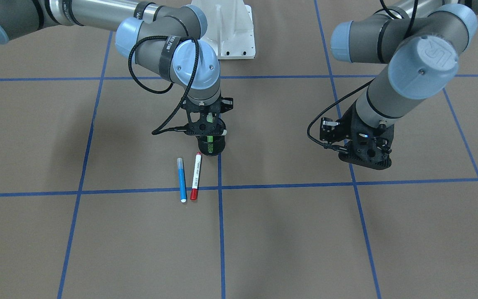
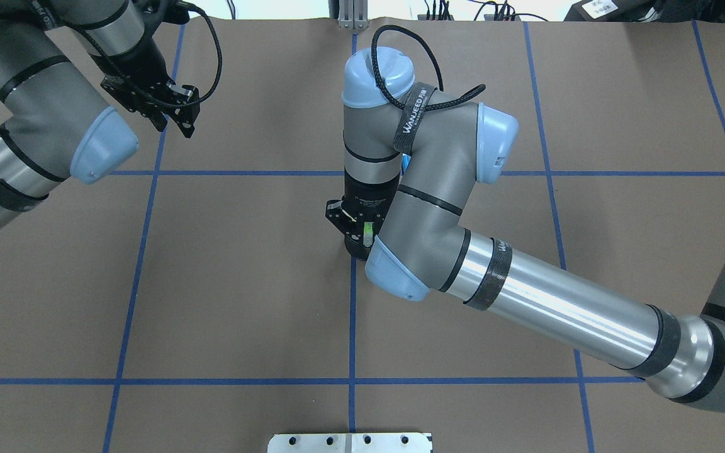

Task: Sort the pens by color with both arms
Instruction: 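Close the right gripper on the green highlighter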

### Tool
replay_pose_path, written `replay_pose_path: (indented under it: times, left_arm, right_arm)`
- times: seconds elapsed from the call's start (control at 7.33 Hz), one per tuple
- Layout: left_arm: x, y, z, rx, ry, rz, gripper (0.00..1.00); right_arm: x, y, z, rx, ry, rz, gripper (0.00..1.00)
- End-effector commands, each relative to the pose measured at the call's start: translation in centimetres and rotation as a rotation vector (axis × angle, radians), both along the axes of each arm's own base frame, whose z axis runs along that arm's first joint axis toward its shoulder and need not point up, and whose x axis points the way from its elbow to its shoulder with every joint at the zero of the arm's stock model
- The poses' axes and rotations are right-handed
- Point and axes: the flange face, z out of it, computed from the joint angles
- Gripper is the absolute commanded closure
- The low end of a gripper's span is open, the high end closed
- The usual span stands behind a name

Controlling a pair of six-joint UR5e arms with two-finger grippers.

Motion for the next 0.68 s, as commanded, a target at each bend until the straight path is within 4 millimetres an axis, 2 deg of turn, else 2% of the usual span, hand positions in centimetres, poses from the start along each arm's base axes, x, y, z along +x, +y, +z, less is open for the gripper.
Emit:
replay_pose_path:
  times: [0.0,0.27,0.41,0.55]
  left_arm:
    - [0.2,0.0,0.1,0.0,0.0,0.002,0.47]
    - [0.4,-0.1,0.3,-0.001,0.001,0.004,0.47]
    - [0.5,-0.1,0.3,-0.001,0.001,0.005,0.47]
    - [0.8,-0.1,0.4,-0.002,0.001,0.008,0.47]
  right_arm:
    - [3.4,0.3,-2.6,-0.004,-0.001,0.023,0.87]
    - [7.2,1.5,-5.4,0.004,-0.006,0.045,0.87]
    - [9.4,1.2,-6.5,0.017,-0.023,0.07,0.87]
    - [10.4,0.6,-7.4,0.044,-0.03,0.094,0.86]
